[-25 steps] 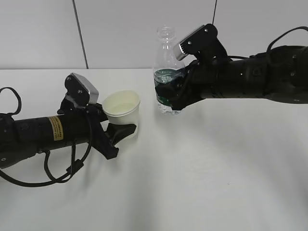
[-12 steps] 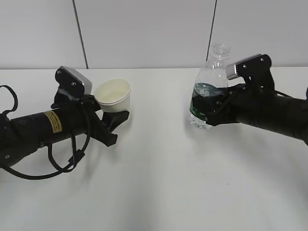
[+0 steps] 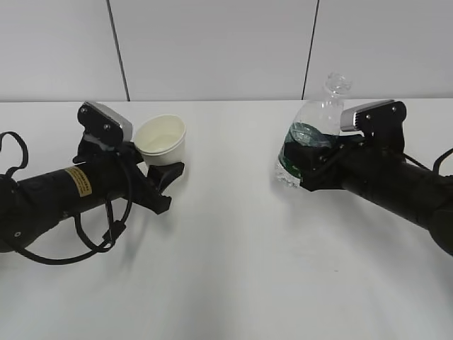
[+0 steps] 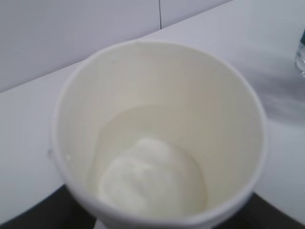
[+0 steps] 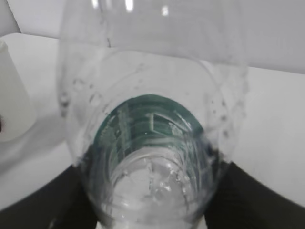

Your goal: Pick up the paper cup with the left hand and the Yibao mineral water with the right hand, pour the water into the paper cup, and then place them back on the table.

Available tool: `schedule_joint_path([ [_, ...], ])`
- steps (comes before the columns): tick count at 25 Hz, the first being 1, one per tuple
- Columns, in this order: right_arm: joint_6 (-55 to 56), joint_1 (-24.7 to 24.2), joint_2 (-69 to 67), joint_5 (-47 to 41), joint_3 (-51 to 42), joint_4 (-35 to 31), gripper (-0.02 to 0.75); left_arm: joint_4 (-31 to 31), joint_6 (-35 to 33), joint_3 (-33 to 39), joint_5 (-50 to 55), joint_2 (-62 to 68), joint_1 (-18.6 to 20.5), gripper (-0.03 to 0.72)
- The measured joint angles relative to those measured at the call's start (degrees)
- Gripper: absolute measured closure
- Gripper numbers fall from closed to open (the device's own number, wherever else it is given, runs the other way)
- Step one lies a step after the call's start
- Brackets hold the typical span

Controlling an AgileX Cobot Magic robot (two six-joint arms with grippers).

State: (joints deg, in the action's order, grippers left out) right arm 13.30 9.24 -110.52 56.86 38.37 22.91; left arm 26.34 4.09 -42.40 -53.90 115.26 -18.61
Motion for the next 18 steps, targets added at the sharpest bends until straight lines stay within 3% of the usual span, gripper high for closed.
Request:
schedule_joint_path([
  [18, -8.93, 0.00, -3.17, -2.21, 0.00, -1.85, 0.323, -0.95, 2.81, 0.00, 1.26, 3.89, 0.03, 0.246],
])
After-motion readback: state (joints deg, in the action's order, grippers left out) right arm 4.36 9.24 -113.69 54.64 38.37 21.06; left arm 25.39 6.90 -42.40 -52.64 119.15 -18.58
